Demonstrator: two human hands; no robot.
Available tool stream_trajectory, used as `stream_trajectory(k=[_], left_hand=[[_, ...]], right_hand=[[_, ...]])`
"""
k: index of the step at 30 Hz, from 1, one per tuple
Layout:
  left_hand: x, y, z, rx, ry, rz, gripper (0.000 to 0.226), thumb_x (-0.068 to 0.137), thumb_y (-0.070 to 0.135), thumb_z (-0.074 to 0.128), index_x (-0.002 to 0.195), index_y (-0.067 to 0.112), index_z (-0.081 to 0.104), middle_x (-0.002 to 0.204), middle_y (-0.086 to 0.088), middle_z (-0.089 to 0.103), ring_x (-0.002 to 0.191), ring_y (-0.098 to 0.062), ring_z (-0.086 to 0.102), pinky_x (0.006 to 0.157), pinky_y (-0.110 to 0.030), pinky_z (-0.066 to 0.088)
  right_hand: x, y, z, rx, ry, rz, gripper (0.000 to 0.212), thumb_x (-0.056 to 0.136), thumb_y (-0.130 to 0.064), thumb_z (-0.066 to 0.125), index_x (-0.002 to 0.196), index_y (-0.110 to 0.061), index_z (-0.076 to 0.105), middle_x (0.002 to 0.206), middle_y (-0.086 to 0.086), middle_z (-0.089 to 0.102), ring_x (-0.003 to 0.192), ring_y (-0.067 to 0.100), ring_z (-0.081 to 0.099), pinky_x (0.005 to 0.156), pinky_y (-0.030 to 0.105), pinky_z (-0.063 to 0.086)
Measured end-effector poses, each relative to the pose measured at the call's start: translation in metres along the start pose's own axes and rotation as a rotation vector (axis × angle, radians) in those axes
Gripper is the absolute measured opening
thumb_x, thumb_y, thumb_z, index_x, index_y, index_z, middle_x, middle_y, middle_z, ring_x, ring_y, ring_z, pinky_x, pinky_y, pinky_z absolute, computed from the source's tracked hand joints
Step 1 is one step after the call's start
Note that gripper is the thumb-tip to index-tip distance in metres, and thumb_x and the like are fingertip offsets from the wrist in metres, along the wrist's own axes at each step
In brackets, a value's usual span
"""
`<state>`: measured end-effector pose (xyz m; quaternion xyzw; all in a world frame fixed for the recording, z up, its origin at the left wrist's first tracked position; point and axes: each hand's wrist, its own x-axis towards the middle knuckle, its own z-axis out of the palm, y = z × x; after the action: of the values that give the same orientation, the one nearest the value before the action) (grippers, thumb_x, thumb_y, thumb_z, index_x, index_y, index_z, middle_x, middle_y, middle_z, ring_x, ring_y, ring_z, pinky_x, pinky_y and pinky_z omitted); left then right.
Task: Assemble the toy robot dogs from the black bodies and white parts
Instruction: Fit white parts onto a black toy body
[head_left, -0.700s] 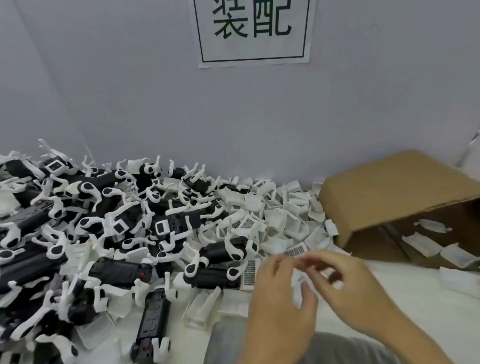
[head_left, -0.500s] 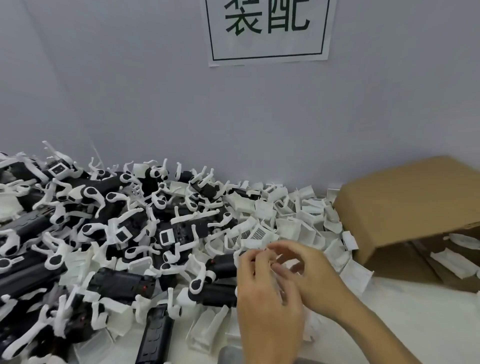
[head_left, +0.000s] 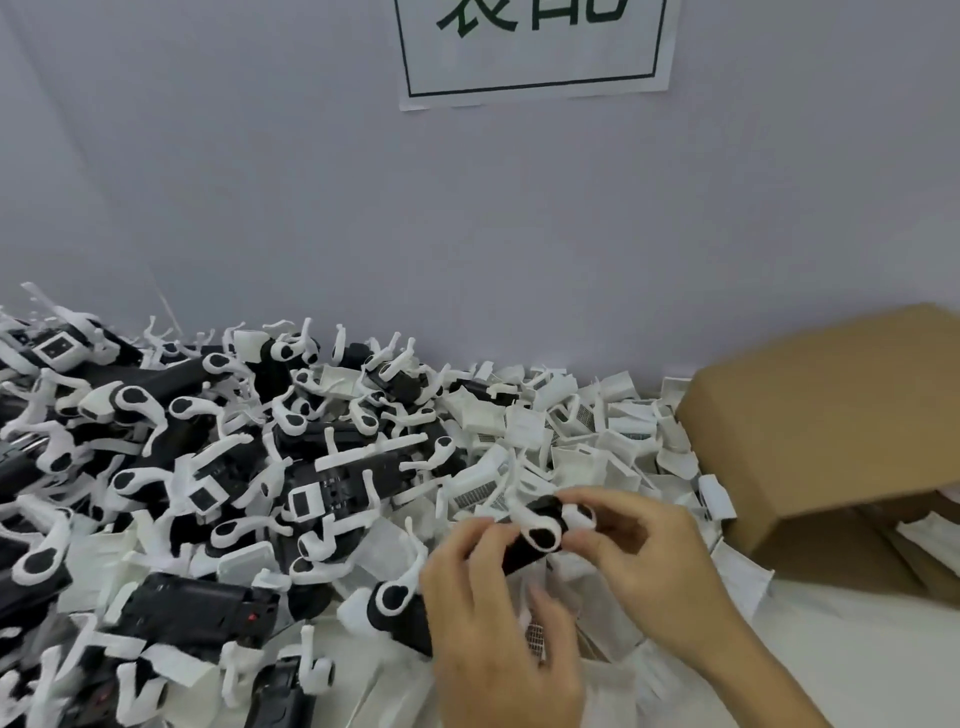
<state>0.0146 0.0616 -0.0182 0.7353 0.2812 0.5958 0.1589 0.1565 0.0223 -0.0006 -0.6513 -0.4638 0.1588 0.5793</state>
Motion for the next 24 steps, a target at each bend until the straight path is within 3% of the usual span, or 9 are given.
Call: stream_trajectory(k=[3, 7, 9, 13, 15, 19, 21, 24], left_hand=[[-0.003, -0.006, 0.010, 0.083, -0.119, -0.011, 0.049, 0.083, 0.034, 0.058, 0.127, 0.017, 0.047, 0.129, -0.009, 0.054, 0.119, -0.023, 0.051, 0.094, -0.045, 0.054], [-0.006, -0.008, 0.017, 0.138, -0.241, 0.068, 0.059, 0.083, 0.038, 0.059, 0.132, 0.005, 0.056, 0.134, -0.016, 0.061, 0.127, -0.022, 0.048, 0.112, -0.033, 0.034], [-0.004, -0.004, 0.022, 0.184, -0.287, 0.146, 0.059, 0.086, 0.037, 0.057, 0.131, -0.002, 0.061, 0.139, -0.016, 0.060, 0.133, -0.024, 0.045, 0.115, -0.033, 0.031], [0.014, 0.020, 0.039, 0.287, -0.384, 0.215, 0.061, 0.093, 0.046, 0.052, 0.143, 0.011, 0.048, 0.147, -0.008, 0.055, 0.143, -0.028, 0.043, 0.113, -0.045, 0.040], [0.029, 0.037, 0.054, 0.359, -0.409, 0.187, 0.057, 0.087, 0.046, 0.068, 0.133, 0.014, 0.059, 0.136, -0.004, 0.064, 0.137, -0.034, 0.052, 0.107, -0.052, 0.048], [0.047, 0.059, 0.085, 0.385, -0.433, 0.059, 0.043, 0.076, 0.038, 0.086, 0.111, 0.018, 0.071, 0.120, 0.003, 0.071, 0.131, -0.038, 0.055, 0.099, -0.059, 0.046], [0.048, 0.058, 0.096, 0.387, -0.417, 0.030, 0.037, 0.075, 0.036, 0.087, 0.105, 0.021, 0.073, 0.116, 0.005, 0.071, 0.126, -0.039, 0.057, 0.093, -0.058, 0.045], [0.041, 0.047, 0.107, 0.411, -0.376, 0.064, 0.032, 0.073, 0.037, 0.088, 0.099, 0.025, 0.073, 0.103, 0.007, 0.069, 0.106, -0.032, 0.059, 0.083, -0.048, 0.040]], right_hand=[[-0.001, -0.002, -0.026, 0.025, 0.096, -0.005, 0.042, 0.085, 0.003, 0.075, 0.095, -0.038, 0.080, 0.078, 0.004, 0.072, 0.075, 0.024, 0.071, 0.076, 0.037, 0.061], [-0.001, -0.002, -0.062, 0.028, 0.210, -0.018, 0.038, 0.087, 0.002, 0.072, 0.094, -0.035, 0.079, 0.081, 0.003, 0.076, 0.072, 0.021, 0.072, 0.068, 0.022, 0.057], [-0.002, -0.002, -0.077, 0.083, 0.276, -0.013, 0.033, 0.090, 0.001, 0.069, 0.098, -0.030, 0.078, 0.083, 0.003, 0.077, 0.072, 0.018, 0.073, 0.068, 0.018, 0.056], [-0.003, -0.007, -0.093, 0.104, 0.384, -0.028, 0.028, 0.094, -0.002, 0.064, 0.098, -0.026, 0.078, 0.083, -0.005, 0.078, 0.070, 0.012, 0.074, 0.065, 0.018, 0.057], [-0.003, -0.009, -0.095, 0.082, 0.420, -0.022, 0.027, 0.095, -0.004, 0.064, 0.097, -0.027, 0.078, 0.080, -0.004, 0.077, 0.070, 0.015, 0.074, 0.059, 0.028, 0.057], [-0.001, -0.006, -0.096, 0.041, 0.455, -0.004, 0.022, 0.096, -0.008, 0.065, 0.102, -0.024, 0.078, 0.081, 0.002, 0.077, 0.072, 0.027, 0.072, 0.065, 0.047, 0.058], [0.001, -0.003, -0.097, 0.031, 0.457, -0.016, 0.022, 0.096, -0.008, 0.065, 0.103, -0.025, 0.078, 0.081, 0.001, 0.077, 0.070, 0.028, 0.071, 0.068, 0.043, 0.059], [0.004, 0.003, -0.096, 0.040, 0.442, -0.033, 0.025, 0.094, -0.007, 0.067, 0.103, -0.028, 0.076, 0.083, -0.009, 0.077, 0.074, 0.009, 0.073, 0.070, 0.021, 0.058]])
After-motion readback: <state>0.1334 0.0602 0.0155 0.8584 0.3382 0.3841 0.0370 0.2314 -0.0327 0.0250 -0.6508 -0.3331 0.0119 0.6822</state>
